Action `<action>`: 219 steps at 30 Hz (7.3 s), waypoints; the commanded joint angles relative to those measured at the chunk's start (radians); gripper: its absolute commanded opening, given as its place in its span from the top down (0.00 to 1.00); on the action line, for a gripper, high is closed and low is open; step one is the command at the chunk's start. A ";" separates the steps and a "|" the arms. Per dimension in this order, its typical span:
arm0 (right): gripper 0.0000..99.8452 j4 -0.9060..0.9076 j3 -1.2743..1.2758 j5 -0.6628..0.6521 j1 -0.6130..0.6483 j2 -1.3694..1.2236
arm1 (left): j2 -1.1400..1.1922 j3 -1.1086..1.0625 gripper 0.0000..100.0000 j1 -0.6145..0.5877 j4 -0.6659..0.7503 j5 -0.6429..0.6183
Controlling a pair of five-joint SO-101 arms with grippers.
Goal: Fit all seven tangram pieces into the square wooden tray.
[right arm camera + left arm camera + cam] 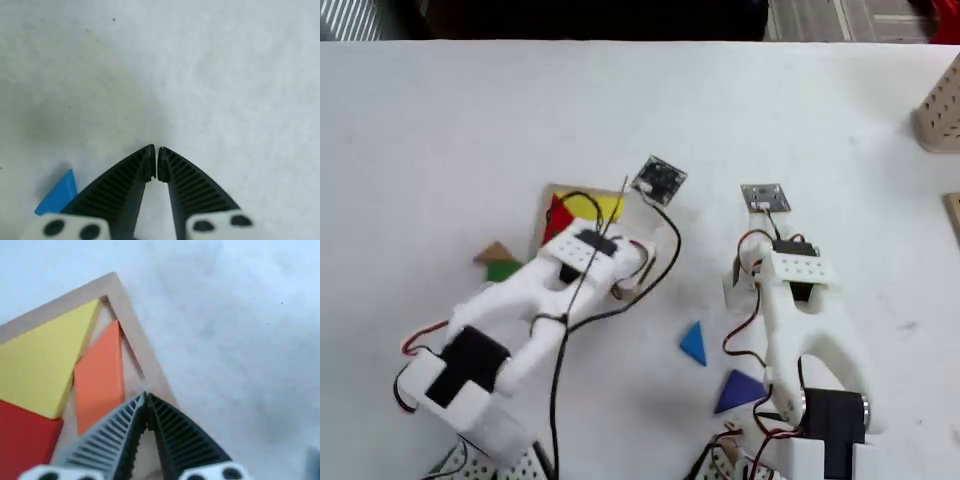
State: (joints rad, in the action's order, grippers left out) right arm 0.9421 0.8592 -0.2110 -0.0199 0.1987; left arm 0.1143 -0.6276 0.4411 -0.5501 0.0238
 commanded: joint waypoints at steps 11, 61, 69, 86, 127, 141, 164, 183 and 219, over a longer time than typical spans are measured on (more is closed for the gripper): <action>0.98 -0.007 -0.005 -0.012 0.005 0.044 | 0.016 0.072 0.98 -0.036 0.092 -0.015; 0.98 -0.008 -0.005 -0.014 0.005 0.045 | -0.119 -0.123 0.98 -0.255 -0.037 0.006; 0.98 -0.008 -0.005 -0.014 0.005 0.045 | -0.027 0.000 0.98 -0.206 -0.037 0.006; 0.98 -0.010 -0.005 -0.015 0.005 0.045 | 0.140 0.232 0.98 -0.157 -0.071 -0.049; 0.98 -0.012 -0.008 -0.015 0.005 0.039 | -0.166 -0.127 0.98 -0.073 -0.069 -0.051; 0.98 -0.012 -0.008 -0.015 0.005 0.039 | 0.162 0.278 0.98 -0.113 -0.166 -0.051; 0.98 -0.012 -0.008 -0.015 0.005 0.041 | 0.282 0.568 0.98 -0.101 -0.212 -0.052; 0.98 -0.012 -0.008 -0.015 0.005 0.042 | 0.417 0.672 0.98 -0.122 -0.193 -0.052; 0.98 -0.012 -0.008 -0.015 0.007 0.039 | -0.186 -0.121 0.98 -0.236 -0.017 -0.043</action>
State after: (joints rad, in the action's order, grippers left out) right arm 0.9421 0.8592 -0.2171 -0.0199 0.1987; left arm -0.0222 -0.7426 0.2140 -0.6360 -0.0176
